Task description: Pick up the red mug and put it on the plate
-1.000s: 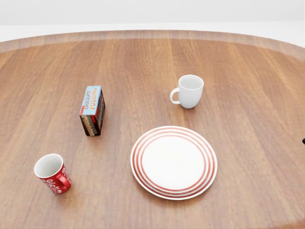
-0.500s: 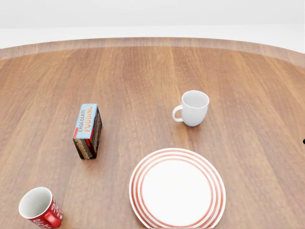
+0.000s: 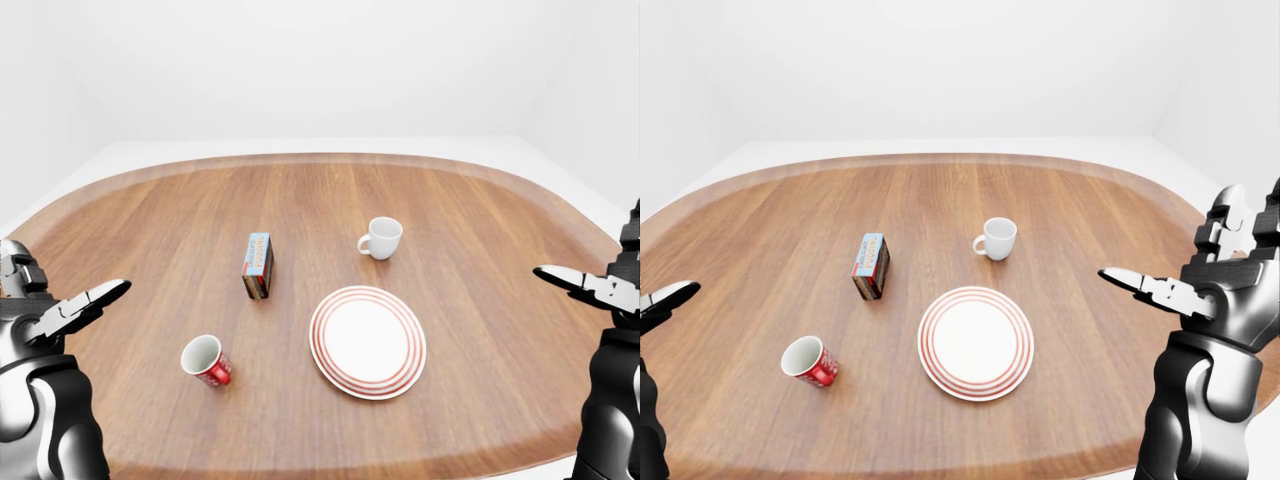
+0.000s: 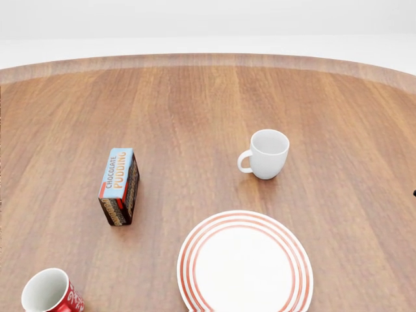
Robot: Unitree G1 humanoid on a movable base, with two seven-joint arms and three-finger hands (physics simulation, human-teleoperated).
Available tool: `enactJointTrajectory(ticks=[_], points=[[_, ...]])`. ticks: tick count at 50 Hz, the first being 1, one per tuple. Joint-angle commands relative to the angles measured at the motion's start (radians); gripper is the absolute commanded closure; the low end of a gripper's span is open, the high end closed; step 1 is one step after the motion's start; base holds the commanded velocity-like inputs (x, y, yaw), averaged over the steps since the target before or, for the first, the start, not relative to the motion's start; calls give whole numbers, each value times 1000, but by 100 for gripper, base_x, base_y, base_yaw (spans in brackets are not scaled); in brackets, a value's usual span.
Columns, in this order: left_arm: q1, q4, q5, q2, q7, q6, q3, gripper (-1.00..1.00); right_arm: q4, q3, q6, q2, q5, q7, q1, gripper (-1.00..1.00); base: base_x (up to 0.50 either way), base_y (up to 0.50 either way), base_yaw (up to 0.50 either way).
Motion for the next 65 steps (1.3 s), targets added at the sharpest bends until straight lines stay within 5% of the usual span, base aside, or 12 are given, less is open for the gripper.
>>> enactJointTrajectory(ticks=[1, 28, 42, 50, 65], points=[[1, -2, 0, -1, 0, 0, 0, -100, 2, 9, 0, 1, -16, 4, 2, -100, 0, 46, 0], [5, -22, -3, -3, 3, 0, 4, -100, -6, 1, 0, 6, -9, 9, 1, -100, 0, 48, 0], [3, -15, 6, -6, 0, 0, -1, -100, -53, 295, 0, 92, -254, 152, 2, -100, 0, 0, 0], [2, -11, 5, -5, 1, 0, -3, -100, 57, 610, 0, 183, -483, 202, 34, -100, 0, 0, 0], [3, -17, 13, -11, 0, 0, -11, -100, 198, 883, 0, 259, -614, 230, 52, -100, 0, 0, 0]])
